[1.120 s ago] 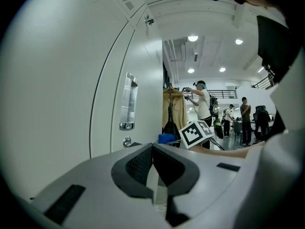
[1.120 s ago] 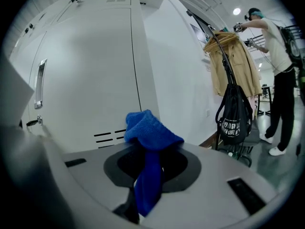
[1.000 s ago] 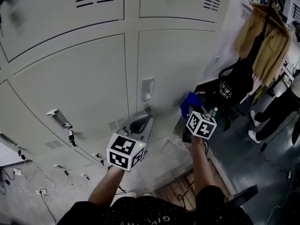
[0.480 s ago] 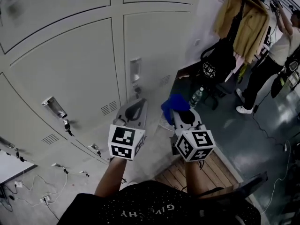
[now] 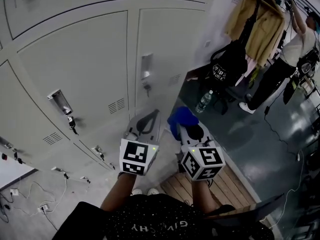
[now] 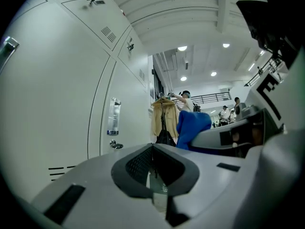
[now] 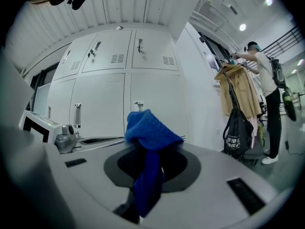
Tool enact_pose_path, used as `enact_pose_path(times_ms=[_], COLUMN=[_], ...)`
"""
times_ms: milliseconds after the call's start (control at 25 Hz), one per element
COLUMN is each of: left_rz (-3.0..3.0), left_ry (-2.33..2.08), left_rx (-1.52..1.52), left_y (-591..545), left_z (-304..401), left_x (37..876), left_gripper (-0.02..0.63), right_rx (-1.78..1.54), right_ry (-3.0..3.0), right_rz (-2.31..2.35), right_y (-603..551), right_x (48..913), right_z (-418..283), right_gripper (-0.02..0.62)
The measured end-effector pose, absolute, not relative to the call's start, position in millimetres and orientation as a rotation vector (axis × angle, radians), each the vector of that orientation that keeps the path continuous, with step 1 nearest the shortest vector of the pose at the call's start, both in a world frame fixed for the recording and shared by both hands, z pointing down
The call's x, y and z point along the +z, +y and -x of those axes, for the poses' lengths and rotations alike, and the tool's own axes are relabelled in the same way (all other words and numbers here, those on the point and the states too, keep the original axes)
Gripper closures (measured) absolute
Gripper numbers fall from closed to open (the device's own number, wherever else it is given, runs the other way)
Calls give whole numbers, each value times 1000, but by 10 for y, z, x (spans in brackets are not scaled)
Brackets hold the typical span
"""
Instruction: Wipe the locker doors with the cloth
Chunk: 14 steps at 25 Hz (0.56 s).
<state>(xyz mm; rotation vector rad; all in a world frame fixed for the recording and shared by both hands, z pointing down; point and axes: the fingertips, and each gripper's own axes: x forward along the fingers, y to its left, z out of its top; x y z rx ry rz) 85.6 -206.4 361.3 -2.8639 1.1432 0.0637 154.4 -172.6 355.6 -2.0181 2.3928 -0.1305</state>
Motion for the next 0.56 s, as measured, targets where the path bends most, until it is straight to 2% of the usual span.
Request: enact_pose_path(times_ms=[560], left_rz=[2892], left_ry=[1094], left_rx=[54], left_y=[-1885], left_z=[-891], left_x=[3611], left_gripper=[597], right_rx=[-157], right_ry=[2406], right_rz=[2014], right_y=[-1644], right_x=[3609], right_z=[-1552], right_gripper=[518])
